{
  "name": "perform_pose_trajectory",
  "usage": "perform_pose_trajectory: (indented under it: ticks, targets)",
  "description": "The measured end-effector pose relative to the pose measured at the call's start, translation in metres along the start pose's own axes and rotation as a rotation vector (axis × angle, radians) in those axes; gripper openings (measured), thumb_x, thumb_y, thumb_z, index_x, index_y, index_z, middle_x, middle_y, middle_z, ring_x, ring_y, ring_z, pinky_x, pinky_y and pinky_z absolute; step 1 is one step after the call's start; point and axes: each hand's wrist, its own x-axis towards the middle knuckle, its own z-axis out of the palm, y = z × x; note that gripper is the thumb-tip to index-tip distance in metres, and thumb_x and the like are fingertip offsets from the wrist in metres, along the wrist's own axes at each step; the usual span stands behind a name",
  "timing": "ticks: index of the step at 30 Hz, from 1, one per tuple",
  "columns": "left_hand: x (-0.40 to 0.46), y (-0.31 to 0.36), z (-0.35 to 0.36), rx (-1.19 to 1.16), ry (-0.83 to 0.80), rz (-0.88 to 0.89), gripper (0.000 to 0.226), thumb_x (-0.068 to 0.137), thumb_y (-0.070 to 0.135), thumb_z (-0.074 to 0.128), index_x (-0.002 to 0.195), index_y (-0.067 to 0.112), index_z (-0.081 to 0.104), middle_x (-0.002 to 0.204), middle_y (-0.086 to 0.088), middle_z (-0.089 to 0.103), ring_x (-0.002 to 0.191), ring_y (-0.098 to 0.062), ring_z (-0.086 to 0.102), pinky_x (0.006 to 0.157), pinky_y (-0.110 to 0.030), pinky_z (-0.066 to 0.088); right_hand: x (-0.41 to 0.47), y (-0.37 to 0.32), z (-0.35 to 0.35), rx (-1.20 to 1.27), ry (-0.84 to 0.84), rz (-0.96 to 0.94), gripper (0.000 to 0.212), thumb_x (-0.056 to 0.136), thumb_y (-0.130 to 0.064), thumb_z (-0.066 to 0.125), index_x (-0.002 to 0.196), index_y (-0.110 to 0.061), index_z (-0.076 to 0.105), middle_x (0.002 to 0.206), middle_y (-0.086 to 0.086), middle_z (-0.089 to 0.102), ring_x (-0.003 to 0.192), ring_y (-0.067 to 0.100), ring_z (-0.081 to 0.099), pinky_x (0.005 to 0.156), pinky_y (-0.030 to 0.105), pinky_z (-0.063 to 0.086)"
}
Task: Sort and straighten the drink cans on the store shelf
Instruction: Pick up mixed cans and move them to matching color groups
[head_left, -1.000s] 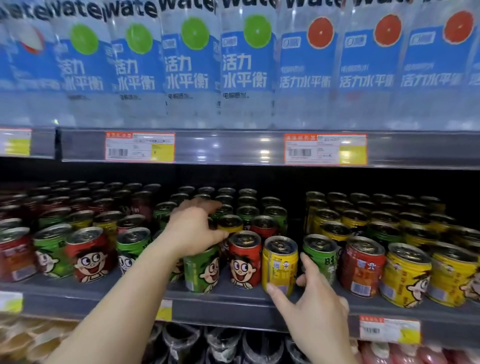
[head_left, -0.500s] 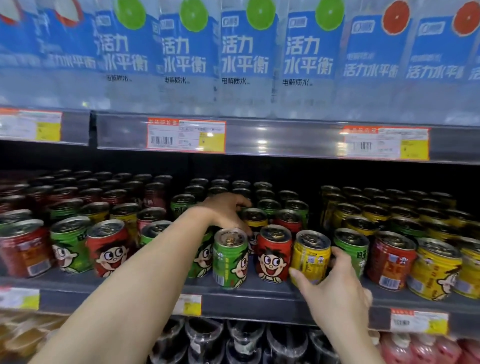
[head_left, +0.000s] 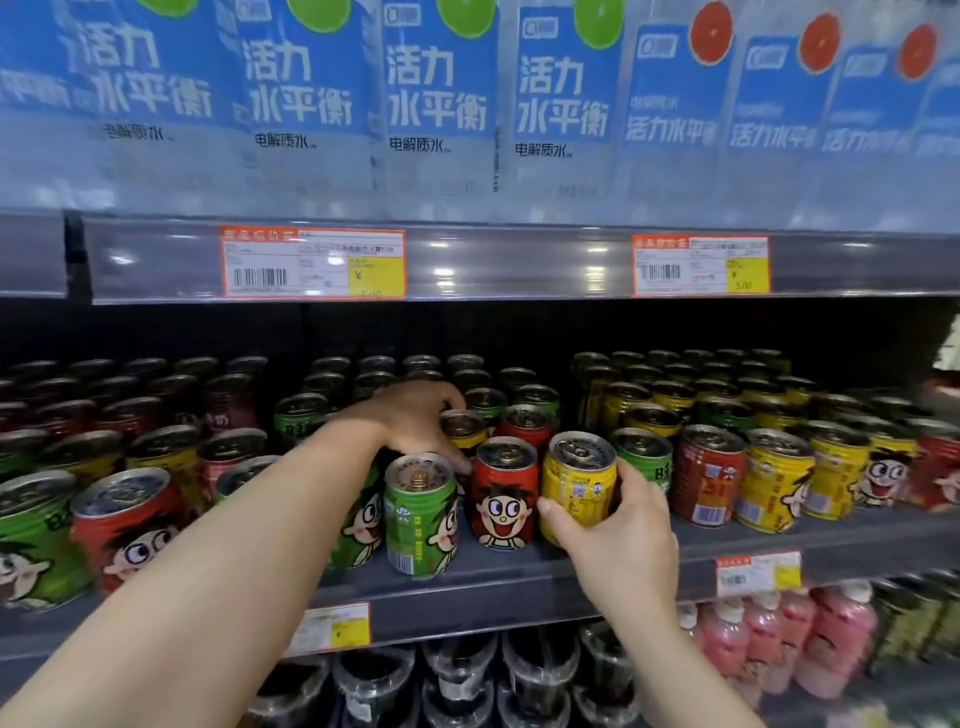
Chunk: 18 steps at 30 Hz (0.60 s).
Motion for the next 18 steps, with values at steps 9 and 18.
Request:
perform_pose_trajectory:
  ticks: [9,18]
  targets:
    - [0.031,-0.048,-0.006,-0.344,0.168,0.072,0.055,0.052,0.041,0.091,0.097,0.03,0.06,0.09,0.003,0.069,0.083,-0.019,0.066,0.077,-0.039,0.052,-0.003,0.006,-0.056,0.215,-0.004,-0.006,0.077,0.062,-0.053,0.079,0.129,-0.035,0.046,0.12,-0.018,0.049,0.103,-0.006,0.048,0.088,0.016,0.044]
    - [-0.046,0.115,0.008,-0.412,0.252,0.26,0.069,0.035,0.069,0.082,0.093,0.04,0.058,0.088,0.022,0.065,0.081,0.003,0.062,0.07,-0.021,0.047,0.018,0.072,-0.128,0.182,0.0,0.051,0.073,0.059,-0.057,0.079,0.123,-0.038,0.05,0.117,-0.018,0.06,0.106,0.002,0.055,0.092,0.027,0.047]
